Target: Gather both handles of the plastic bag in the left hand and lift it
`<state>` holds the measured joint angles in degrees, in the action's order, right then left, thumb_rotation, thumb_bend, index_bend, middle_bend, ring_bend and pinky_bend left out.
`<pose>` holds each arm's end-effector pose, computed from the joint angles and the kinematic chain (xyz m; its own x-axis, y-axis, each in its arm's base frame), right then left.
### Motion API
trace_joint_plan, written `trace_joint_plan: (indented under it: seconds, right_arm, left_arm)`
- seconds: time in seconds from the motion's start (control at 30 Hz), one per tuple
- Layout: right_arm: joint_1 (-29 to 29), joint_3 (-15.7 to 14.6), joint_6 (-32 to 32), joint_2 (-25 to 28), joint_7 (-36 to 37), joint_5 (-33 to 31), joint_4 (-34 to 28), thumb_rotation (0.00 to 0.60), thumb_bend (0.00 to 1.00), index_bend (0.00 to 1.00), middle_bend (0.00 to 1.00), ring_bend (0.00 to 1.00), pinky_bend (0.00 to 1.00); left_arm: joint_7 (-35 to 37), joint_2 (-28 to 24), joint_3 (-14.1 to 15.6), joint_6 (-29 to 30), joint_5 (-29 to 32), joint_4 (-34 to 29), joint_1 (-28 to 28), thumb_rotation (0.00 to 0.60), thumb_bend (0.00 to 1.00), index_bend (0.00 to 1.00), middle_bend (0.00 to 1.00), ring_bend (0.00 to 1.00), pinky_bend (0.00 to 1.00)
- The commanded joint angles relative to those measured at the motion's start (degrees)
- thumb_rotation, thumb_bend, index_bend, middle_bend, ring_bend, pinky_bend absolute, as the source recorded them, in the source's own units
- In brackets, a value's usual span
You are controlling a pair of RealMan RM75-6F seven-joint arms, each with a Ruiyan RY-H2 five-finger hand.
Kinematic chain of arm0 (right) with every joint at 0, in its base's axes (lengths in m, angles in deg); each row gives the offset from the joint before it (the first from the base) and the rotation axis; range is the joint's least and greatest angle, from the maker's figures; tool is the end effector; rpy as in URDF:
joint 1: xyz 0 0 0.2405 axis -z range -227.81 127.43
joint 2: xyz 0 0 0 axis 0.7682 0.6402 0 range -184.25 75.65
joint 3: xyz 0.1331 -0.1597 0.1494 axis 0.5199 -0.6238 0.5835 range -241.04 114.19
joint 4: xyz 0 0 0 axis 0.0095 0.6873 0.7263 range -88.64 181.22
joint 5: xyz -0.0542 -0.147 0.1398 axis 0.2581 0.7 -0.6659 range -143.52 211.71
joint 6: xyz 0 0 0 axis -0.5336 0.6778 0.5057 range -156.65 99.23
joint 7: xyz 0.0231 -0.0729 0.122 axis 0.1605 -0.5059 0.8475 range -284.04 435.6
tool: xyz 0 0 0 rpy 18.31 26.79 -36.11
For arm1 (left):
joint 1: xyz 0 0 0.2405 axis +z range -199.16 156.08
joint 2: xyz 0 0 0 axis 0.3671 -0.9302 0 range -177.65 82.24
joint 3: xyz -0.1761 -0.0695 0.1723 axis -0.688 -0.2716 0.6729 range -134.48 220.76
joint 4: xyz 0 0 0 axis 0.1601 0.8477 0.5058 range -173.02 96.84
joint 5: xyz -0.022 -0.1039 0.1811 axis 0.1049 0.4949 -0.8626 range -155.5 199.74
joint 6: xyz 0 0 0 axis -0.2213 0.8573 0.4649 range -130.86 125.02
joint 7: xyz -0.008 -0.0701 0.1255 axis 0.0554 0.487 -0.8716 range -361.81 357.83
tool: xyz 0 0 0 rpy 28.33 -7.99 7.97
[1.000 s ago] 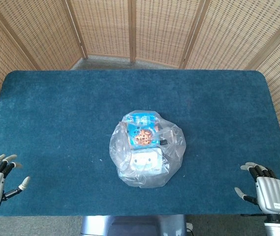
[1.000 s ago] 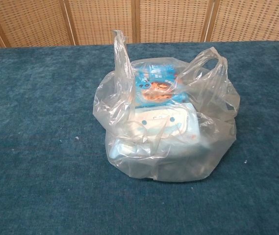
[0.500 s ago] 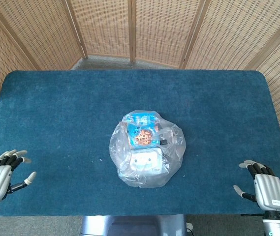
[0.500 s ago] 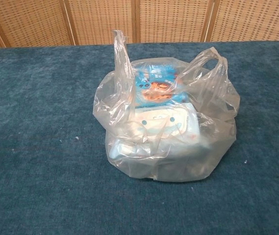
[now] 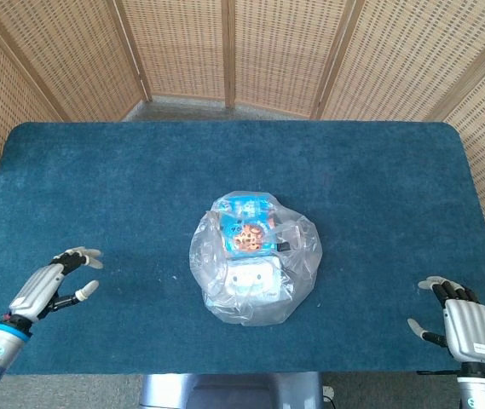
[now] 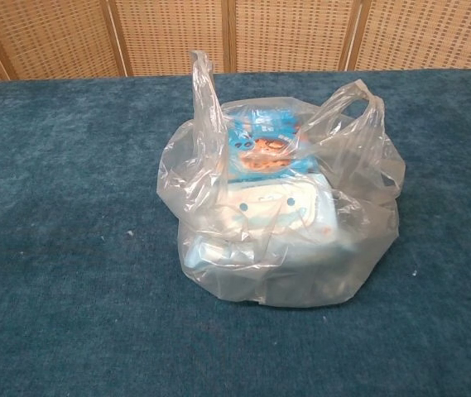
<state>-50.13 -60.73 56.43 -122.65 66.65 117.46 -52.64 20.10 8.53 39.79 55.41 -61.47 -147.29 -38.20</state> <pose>-0.3006 -0.1525 0.1283 0.3624 -0.0549 0.9304 -0.9249 0.1018 0.3663 -0.2418 0.2160 0.1162 -0.0775 0.4464 0.8915 0.9950 -0.0220 0.0975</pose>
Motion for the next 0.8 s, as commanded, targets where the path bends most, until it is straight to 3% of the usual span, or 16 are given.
trace_joint_plan:
  seconds: [0.03, 0.27, 0.8]
  right_arm:
    - [0.0, 0.1, -0.1, 0.1, 0.2, -0.1, 0.1, 0.531, 0.22, 0.3, 0.27, 0.26, 0.23]
    - [0.2, 0.1, 0.3, 0.6, 1.2, -0.4, 0.4, 0.533, 0.22, 0.3, 0.27, 0.26, 0.23]
    - [1.1, 0.0, 1.4, 1.1, 0.8, -1.1, 0.0, 0.533, 0.21, 0.29, 0.27, 0.26, 0.23]
  left_arm:
    - [9.5, -0.5, -1.6, -5.2, -1.3, -0.1, -4.5, 0.0, 0.19, 0.3, 0.2, 0.11, 0.1]
    - [20.1, 1.4, -3.1, -8.8, -2.1, 2.0, -8.9, 0.0, 0.19, 0.27, 0.2, 0.11, 0.12]
    - [29.2, 10.3, -7.2, -17.3, 2.8, 9.1, -18.8, 0.0, 0.19, 0.27, 0.2, 0.11, 0.13]
